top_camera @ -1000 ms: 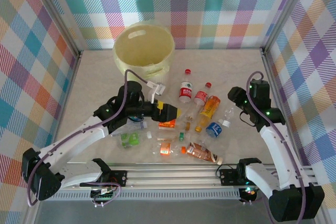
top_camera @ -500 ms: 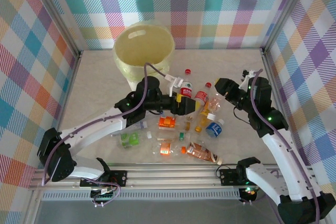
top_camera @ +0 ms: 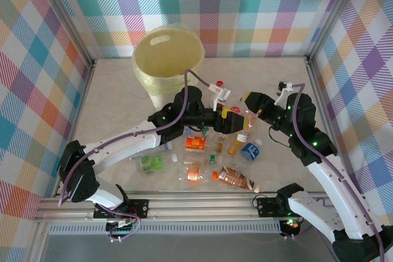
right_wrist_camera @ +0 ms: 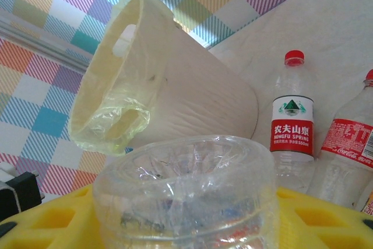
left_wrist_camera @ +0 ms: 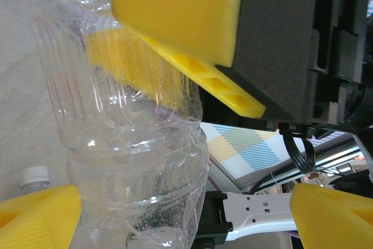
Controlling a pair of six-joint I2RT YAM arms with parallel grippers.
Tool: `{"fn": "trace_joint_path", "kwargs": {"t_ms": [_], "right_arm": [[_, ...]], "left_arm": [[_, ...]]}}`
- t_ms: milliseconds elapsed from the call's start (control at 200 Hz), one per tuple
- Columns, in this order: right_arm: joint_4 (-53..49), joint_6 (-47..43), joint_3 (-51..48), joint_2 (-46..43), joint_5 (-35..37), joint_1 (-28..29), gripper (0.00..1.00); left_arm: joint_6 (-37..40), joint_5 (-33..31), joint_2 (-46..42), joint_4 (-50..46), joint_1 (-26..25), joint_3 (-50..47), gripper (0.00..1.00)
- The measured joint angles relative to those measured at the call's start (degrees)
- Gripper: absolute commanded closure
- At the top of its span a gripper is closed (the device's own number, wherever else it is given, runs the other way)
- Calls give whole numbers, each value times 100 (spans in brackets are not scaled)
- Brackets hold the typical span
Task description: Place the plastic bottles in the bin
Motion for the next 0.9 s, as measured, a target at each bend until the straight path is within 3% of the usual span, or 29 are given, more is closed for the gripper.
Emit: {"fn": "trace_joint_path", "kwargs": {"t_ms": [605,905], "right_arm": [[131,160,0,-146,-341,92,45],[354,297,-2,-87,-501,92,45]], "left_arm": [[79,-37,186,-251,-149,55,10],[-223,-11,186,55,-149,55,24]]}}
